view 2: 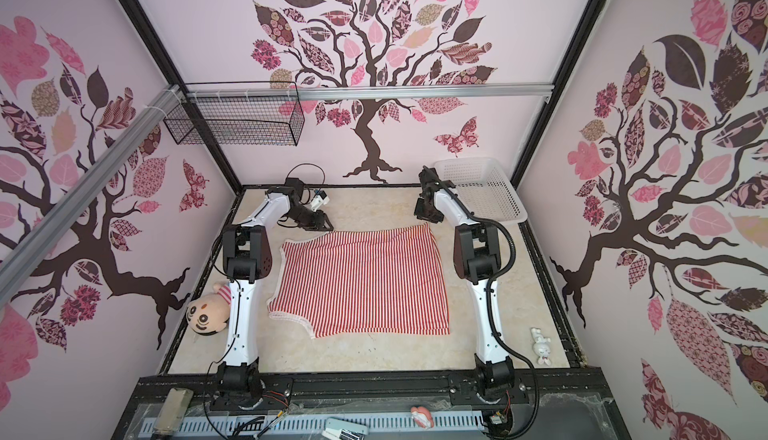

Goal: Fold and stack the tank tops

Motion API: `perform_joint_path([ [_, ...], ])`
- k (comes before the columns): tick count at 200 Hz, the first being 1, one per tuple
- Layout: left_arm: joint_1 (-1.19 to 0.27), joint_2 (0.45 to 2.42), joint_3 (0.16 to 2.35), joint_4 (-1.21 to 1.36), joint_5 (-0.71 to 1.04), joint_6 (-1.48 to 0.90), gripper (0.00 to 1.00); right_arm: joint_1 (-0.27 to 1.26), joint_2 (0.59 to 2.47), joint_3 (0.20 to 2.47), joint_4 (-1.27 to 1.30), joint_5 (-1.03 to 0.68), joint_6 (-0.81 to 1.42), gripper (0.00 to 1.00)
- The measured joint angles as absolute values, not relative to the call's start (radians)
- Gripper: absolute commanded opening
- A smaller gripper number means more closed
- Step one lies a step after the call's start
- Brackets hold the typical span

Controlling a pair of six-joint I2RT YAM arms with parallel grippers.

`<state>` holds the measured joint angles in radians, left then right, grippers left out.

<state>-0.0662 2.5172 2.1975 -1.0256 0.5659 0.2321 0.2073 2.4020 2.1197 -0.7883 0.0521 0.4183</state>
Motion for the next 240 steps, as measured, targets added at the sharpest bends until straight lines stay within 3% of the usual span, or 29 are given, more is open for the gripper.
perform_joint_path([
  [23,-0.068,2.517,2.199,-1.029,0.570,0.234,0.36,0.207,2.414,2.120,-0.789,0.052,0.416,0.28],
  [88,-0.071,2.522,2.212,-1.054,0.593,0.234,0.00,0.207,2.432,2.120,-0.793,0.053,0.408,0.09],
  [128,-0.065,2.526,2.216,-1.040,0.599,0.217,0.00,0.207,2.430,2.113,-0.789,0.057,0.415,0.02],
  [240,0.015,2.521,2.240,-0.909,0.644,0.093,0.00,0.210,2.383,2.057,-0.715,0.096,0.427,0.05],
])
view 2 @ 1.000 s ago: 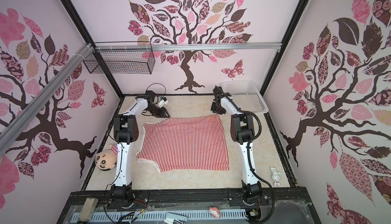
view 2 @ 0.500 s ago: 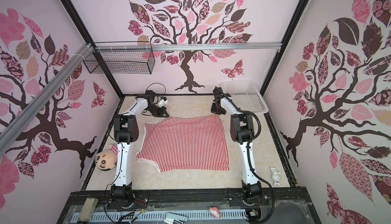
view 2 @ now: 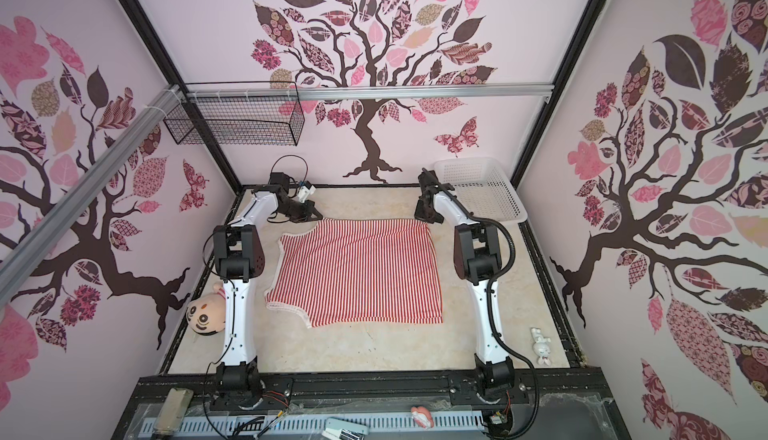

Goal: Fold and stack the tank tops

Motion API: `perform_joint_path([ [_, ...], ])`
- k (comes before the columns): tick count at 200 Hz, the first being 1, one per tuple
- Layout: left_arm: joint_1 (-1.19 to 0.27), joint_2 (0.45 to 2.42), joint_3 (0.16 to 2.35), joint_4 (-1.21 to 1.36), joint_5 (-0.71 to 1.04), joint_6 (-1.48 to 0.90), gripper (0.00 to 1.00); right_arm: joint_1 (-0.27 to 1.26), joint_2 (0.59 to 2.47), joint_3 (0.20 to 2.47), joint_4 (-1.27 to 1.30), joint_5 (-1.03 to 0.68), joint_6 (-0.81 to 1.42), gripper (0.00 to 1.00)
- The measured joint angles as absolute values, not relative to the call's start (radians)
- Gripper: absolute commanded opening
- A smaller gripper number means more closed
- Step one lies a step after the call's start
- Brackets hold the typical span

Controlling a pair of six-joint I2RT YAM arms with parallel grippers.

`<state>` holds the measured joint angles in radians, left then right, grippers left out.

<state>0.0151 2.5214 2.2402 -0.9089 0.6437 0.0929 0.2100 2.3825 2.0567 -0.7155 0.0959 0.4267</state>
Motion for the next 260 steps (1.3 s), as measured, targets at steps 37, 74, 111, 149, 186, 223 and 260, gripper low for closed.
perform_joint_path([
  [37,0.013,2.521,2.277,-0.884,0.642,0.072,0.00,0.208,2.383,2.088,-0.685,0.092,0.428,0.06],
  [74,0.013,2.521,2.279,-0.841,0.640,0.038,0.00,0.208,2.389,2.191,-0.667,0.079,0.430,0.08],
  [111,0.013,2.521,2.279,-0.791,0.625,0.007,0.00,0.207,2.403,2.255,-0.635,0.095,0.440,0.28],
  [149,0.012,2.530,2.298,-0.752,0.576,-0.027,0.27,0.206,2.511,2.366,-0.682,0.139,0.447,0.44],
  [186,0.013,2.527,2.292,-0.702,0.492,-0.056,0.33,0.208,2.452,2.210,-0.689,0.126,0.447,0.47],
  [223,0.012,2.435,2.151,-0.727,0.447,0.000,0.32,0.228,2.197,1.816,-0.638,0.065,0.448,0.48],
  [260,-0.025,2.199,1.870,-0.799,0.387,0.165,0.32,0.288,1.932,1.478,-0.571,0.039,0.466,0.49],
])
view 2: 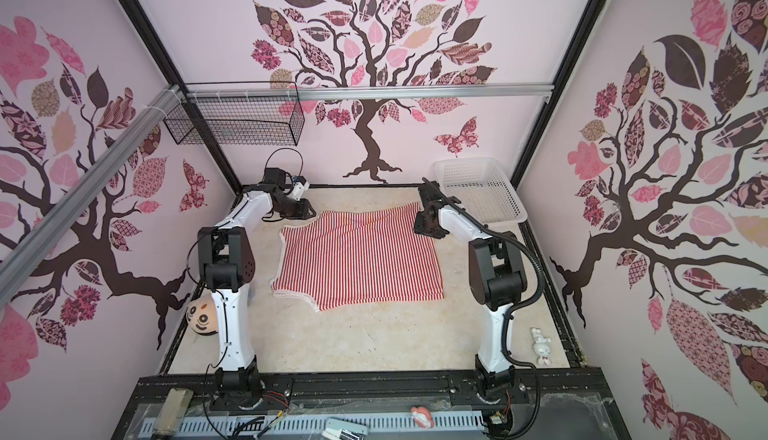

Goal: Fold and stack the tank tops

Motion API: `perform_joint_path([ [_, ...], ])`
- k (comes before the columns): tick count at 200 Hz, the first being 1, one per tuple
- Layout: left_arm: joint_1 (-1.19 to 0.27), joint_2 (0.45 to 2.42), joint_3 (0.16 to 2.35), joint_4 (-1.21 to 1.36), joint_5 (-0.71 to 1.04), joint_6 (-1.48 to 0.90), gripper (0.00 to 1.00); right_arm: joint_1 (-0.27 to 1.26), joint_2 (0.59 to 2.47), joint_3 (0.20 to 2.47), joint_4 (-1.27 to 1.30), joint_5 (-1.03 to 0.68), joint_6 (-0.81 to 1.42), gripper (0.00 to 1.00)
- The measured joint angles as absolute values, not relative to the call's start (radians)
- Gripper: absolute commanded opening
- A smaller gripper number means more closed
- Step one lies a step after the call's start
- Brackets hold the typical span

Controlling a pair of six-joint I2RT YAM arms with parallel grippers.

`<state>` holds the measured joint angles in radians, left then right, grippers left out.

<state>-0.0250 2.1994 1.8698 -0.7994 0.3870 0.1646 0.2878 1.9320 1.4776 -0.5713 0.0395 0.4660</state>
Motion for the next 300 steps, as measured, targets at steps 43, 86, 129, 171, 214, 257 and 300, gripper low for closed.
perform_joint_path([
  [43,-0.070,1.951,1.444,-0.814,0.273,0.353,0.32,0.295,1.720,1.126,-0.530,0.006,0.493,0.50],
  [86,-0.044,1.806,1.133,-0.791,0.169,0.452,0.32,0.287,1.579,0.955,-0.506,-0.005,0.501,0.50],
  [129,-0.003,1.747,1.085,-0.754,0.146,0.477,0.32,0.287,1.557,0.881,-0.485,0.002,0.506,0.50],
  [171,0.008,1.739,1.055,-0.729,0.138,0.486,0.32,0.287,1.557,0.826,-0.470,0.009,0.516,0.44],
  [214,0.008,1.756,1.046,-0.704,0.126,0.487,0.31,0.287,1.529,0.792,-0.427,-0.039,0.519,0.32],
  [257,0.007,1.768,1.057,-0.703,0.113,0.487,0.31,0.287,1.505,0.792,-0.419,-0.049,0.515,0.25],
  [300,0.008,1.772,1.061,-0.696,0.102,0.487,0.31,0.287,1.486,0.790,-0.423,-0.052,0.514,0.00],
])
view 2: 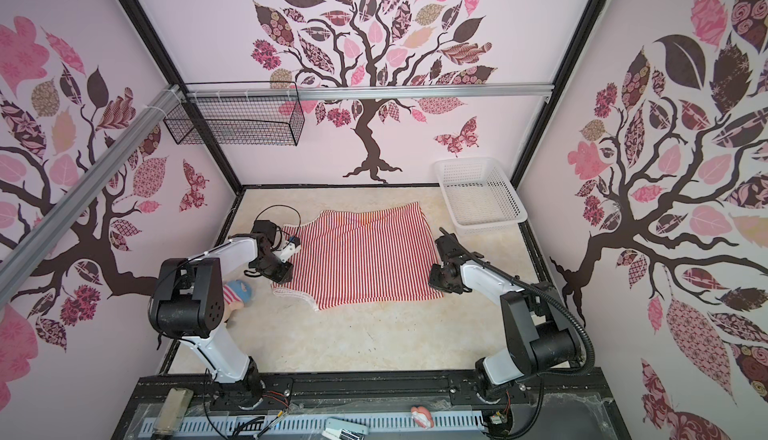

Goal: Fold and stack the tank tops

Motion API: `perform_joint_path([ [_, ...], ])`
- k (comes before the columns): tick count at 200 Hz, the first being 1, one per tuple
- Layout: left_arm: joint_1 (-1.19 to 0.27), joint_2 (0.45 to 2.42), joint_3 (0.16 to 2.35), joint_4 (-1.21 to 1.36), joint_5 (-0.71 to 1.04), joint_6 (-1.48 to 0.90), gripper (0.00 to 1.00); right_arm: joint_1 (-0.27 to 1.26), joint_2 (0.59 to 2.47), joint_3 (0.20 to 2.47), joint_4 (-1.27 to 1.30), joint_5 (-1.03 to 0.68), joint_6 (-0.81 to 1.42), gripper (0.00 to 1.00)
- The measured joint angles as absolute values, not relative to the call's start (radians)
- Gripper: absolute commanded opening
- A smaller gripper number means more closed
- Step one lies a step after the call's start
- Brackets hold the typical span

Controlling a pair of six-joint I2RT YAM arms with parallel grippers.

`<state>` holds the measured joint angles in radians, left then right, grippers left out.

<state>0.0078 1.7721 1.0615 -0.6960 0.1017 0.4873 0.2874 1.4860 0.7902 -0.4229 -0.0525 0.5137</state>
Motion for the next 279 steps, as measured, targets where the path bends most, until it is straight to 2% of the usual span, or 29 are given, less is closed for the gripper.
perform_joint_path([
  [41,0.019,1.787,1.079,-0.692,0.093,0.487,0.30,0.287,1.417,0.764,-0.429,-0.077,0.508,0.00],
  [134,0.027,1.788,1.078,-0.685,0.095,0.487,0.29,0.288,1.115,0.620,-0.458,-0.075,0.537,0.00],
  [195,0.027,1.781,1.069,-0.676,0.096,0.490,0.29,0.288,1.135,0.557,-0.468,-0.056,0.604,0.00],
  [206,0.027,1.778,1.065,-0.673,0.096,0.492,0.29,0.288,1.140,0.544,-0.467,-0.057,0.613,0.23],
  [217,0.027,1.774,1.061,-0.671,0.097,0.494,0.29,0.288,1.142,0.535,-0.471,-0.055,0.618,0.32],
  [242,0.027,1.760,1.044,-0.659,0.091,0.502,0.30,0.287,1.143,0.531,-0.483,-0.049,0.625,0.37],
  [279,0.042,1.718,1.015,-0.680,0.072,0.505,0.33,0.287,1.140,0.532,-0.492,-0.045,0.625,0.37],
])
